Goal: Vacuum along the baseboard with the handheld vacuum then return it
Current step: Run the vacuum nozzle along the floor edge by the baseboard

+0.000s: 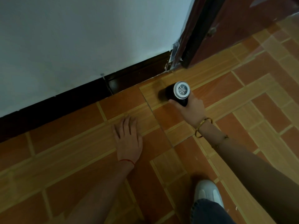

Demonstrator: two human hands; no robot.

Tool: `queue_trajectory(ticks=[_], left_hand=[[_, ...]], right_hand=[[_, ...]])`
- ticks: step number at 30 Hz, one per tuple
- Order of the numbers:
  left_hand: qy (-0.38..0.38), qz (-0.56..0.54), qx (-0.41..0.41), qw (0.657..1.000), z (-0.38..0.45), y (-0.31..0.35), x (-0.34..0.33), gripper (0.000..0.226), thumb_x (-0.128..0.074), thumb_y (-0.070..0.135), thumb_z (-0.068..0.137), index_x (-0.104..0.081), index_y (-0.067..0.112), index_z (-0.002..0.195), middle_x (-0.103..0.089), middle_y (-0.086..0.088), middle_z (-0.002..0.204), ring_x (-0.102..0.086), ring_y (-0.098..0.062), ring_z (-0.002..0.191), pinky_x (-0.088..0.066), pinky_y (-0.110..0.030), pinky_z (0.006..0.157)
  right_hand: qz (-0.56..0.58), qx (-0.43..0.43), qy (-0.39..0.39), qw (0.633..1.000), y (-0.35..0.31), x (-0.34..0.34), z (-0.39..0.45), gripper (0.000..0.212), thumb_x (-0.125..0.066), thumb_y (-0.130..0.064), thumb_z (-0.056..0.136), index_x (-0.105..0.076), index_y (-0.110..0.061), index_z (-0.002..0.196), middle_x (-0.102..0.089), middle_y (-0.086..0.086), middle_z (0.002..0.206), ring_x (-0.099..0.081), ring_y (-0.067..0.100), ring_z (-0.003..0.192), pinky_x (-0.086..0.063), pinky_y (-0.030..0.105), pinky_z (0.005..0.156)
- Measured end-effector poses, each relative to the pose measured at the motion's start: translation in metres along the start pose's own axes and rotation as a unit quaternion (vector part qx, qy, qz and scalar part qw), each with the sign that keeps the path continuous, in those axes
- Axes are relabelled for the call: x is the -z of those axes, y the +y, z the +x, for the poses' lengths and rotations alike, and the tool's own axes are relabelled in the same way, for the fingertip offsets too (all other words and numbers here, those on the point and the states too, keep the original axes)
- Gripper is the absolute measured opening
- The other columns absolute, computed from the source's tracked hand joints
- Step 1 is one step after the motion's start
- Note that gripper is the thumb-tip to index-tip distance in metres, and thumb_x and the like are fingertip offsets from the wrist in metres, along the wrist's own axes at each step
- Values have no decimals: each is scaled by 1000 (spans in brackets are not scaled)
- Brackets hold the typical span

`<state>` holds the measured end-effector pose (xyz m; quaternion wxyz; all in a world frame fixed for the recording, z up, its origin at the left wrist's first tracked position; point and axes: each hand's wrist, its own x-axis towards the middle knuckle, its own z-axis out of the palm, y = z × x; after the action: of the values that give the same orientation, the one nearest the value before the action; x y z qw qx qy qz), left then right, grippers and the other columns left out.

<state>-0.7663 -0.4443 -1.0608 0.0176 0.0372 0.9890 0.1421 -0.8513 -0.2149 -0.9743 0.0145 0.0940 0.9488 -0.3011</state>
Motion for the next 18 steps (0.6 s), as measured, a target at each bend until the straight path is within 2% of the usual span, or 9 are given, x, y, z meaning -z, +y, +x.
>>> queue_trajectory(ticks=[2,5,8,11,15,18], left_hand=[[6,-3,0,1000,0,0,-1,56,-29,30,95,-43,11,145,-41,-14,150,-32,-32,143,-19,-65,116],[12,-5,-1,1000,-1,0,-3,54,-32,28,94,-42,13,146,-41,-13,150,-32,-31,143,-20,-65,117],[16,8,-1,1000,0,1,-3,53,-36,27,95,-42,13,146,-40,-12,151,-33,-31,143,-20,-63,117],[15,11,-3,1000,0,0,-4,53,-37,27,95,-42,13,146,-40,-12,152,-31,-31,144,-19,-63,117],[9,11,1,1000,0,1,-4,54,-36,26,95,-41,13,147,-40,-12,152,-30,-31,145,-18,-63,118],[10,-1,4,1000,0,2,-3,52,-35,26,96,-42,13,146,-40,-12,151,-30,-31,145,-18,-63,117]], right_hand=[[2,-12,16,1000,3,0,19,69,-60,-62,80,-48,-13,129,-65,-2,96,-62,13,78,-44,17,58],[17,-11,42,999,-1,-2,44,70,-62,-61,80,-48,-12,129,-68,4,105,-65,21,90,-53,32,68],[26,35,13,999,-16,-13,56,68,-62,-59,81,-50,-12,129,-68,1,103,-65,18,90,-46,22,61],[14,67,-15,998,-25,-21,57,71,-63,-58,81,-46,-12,132,-69,4,105,-65,20,92,-51,28,68],[6,24,22,999,-14,-11,65,72,-63,-57,82,-46,-8,131,-69,9,103,-66,26,91,-47,28,66],[11,-26,51,998,1,2,74,77,-62,-58,82,-43,-6,134,-68,13,104,-65,30,95,-52,35,70]])
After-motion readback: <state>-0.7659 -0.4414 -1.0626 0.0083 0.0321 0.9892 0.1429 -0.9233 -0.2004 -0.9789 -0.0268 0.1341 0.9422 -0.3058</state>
